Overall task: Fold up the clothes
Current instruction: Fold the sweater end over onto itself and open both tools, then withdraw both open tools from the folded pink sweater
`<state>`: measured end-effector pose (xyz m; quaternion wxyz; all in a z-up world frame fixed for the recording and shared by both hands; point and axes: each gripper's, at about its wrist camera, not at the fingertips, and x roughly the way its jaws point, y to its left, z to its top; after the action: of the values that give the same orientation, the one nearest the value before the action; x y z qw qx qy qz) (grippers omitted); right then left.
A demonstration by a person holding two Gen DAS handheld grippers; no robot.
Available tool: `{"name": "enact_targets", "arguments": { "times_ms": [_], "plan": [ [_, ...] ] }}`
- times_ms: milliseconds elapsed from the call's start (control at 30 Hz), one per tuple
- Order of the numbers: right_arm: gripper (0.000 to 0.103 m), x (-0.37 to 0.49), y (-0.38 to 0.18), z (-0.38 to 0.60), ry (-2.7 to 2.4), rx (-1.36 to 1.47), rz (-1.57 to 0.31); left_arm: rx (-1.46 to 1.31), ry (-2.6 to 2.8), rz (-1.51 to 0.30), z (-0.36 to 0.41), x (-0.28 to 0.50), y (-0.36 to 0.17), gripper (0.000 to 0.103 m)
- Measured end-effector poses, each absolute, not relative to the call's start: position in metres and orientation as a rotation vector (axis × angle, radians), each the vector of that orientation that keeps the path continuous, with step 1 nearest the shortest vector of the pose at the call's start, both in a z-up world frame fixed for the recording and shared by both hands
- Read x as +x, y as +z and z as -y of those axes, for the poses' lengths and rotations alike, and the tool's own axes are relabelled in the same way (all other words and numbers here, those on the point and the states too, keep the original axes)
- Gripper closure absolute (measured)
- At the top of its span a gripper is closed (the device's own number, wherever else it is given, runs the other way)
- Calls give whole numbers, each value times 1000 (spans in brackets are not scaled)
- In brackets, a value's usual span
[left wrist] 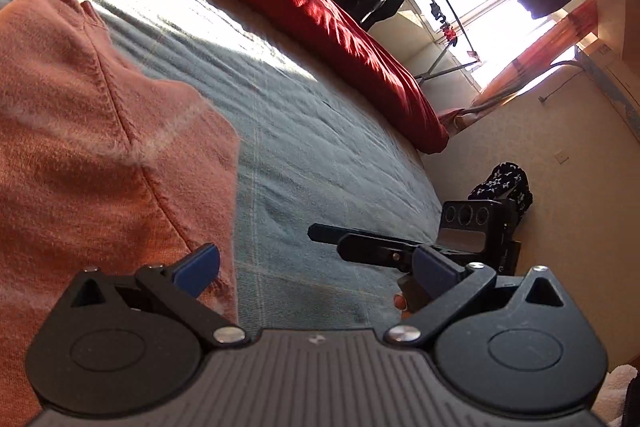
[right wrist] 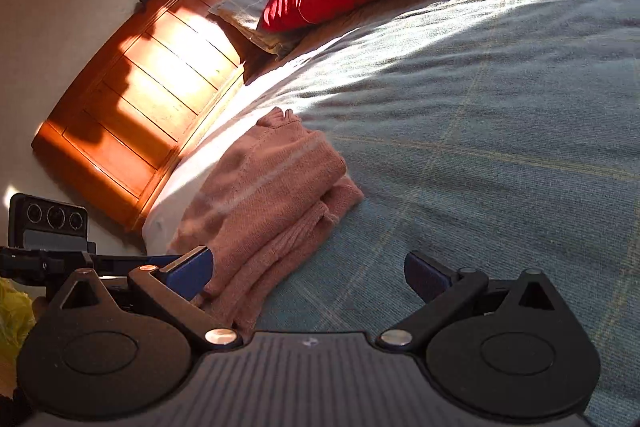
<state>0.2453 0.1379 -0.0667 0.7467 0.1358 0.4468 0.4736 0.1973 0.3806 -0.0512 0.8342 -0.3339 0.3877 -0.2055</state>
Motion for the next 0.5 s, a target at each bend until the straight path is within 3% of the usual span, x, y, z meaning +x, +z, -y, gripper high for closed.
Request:
{"name": "enact_targets", "arguments": {
  "times_ms": [100,333,500],
  "plan": [
    [0,223,-70,-111,1004,243,-974,-771,-416,-796,-382,197,-66,1],
    [0,188,-65,-50,917,261,-919,-727,-371,-771,-374,158,-34,1],
    [0,173,-71,-29,894,302,-923,-731,-312,-827,-352,130,-66,1]
  ]
}}
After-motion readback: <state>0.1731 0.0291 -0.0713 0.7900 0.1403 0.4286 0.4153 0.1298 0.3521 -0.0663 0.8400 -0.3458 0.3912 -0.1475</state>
